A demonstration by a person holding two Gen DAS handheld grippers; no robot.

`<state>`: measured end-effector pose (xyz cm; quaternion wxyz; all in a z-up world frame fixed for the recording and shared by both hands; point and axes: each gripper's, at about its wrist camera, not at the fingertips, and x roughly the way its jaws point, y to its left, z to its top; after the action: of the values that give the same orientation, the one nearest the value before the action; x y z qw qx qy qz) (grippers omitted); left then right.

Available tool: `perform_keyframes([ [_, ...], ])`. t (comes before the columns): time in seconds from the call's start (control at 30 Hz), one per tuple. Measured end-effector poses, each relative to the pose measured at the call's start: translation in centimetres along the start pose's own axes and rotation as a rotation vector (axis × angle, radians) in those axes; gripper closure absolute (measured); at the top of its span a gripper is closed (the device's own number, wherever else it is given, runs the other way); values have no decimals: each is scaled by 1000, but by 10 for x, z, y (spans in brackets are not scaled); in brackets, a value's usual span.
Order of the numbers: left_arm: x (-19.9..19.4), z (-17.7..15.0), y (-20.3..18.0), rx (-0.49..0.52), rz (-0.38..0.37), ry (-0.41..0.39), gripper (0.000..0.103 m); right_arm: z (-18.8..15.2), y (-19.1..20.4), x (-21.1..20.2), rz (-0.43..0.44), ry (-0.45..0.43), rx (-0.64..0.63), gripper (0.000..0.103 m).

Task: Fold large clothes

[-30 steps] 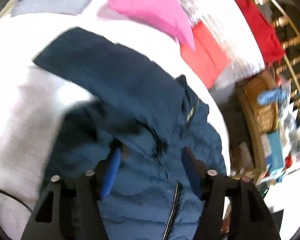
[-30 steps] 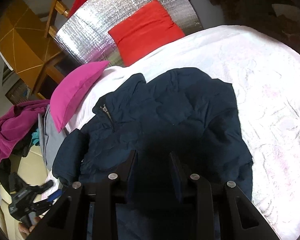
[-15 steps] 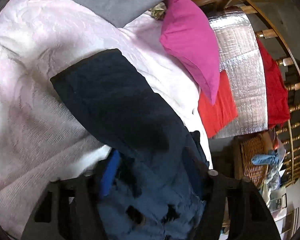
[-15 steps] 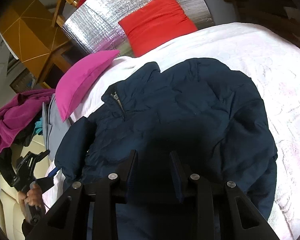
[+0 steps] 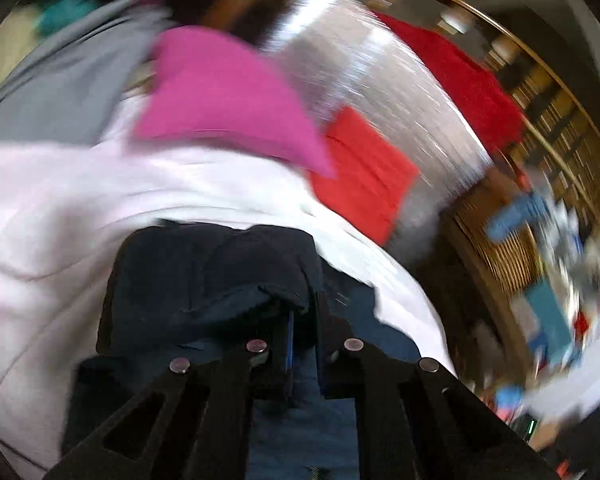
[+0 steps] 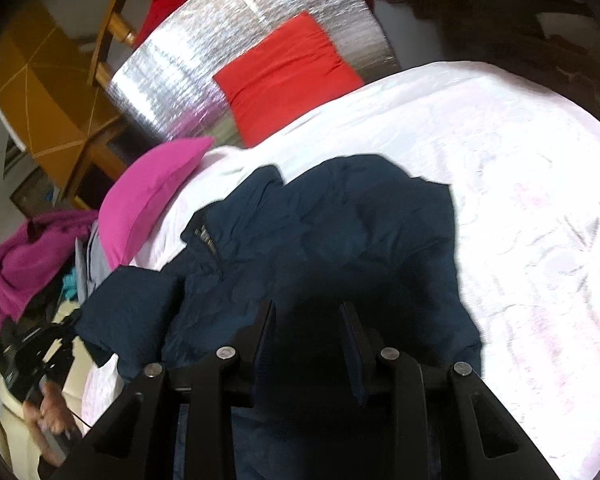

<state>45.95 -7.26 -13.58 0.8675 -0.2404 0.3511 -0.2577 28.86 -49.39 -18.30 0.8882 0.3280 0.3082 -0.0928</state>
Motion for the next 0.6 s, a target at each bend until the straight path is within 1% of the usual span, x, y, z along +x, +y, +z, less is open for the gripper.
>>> perform_keyframes([
  [0.07,15,-16,-36,97,-30,47,95,4,-7,-5,-2,-12,21,68],
  [0.1,24,-30,-53,153,-40,86,95,6,-11,-7,0,-16,36,68],
  [0.17,40,-51,-73,221,-43,146,95,8,-19,-10,10,-16,67,68],
  [0.2,53,-64,-83,259,-38,193,95,10,-22,-10,15,-14,77,68],
  [0.23,71,-81,-92,301,-22,261,94,11,-25,-10,17,-13,86,68],
  [0.27,86,-91,-95,321,-3,318,92,13,-28,-11,18,-14,96,68],
  [0.3,104,-106,-94,323,27,408,91,12,-29,-11,17,-14,100,68],
  [0.33,114,-113,-90,310,45,464,91,14,-31,-11,18,-13,104,68],
  [0.37,119,-117,-90,295,51,503,91,14,-32,-11,19,-10,107,65],
  [0.4,118,-117,-86,275,37,533,90,15,-32,-11,19,-11,109,53],
  [0.43,113,-113,-85,266,19,545,84,15,-31,-12,20,-15,110,47],
  [0.47,106,-108,-83,257,-3,549,73,15,-29,-14,24,-25,104,39],
  [0.5,90,-99,-79,248,-32,536,63,15,-26,-15,27,-34,86,38],
  [0.53,79,-93,-76,247,-38,520,39,14,-20,-16,29,-40,62,38],
  [0.57,63,-84,-69,245,-45,489,29,14,-14,-15,29,-42,34,38],
  [0.6,50,-77,-62,242,-53,464,29,13,-9,-14,30,-40,12,38],
])
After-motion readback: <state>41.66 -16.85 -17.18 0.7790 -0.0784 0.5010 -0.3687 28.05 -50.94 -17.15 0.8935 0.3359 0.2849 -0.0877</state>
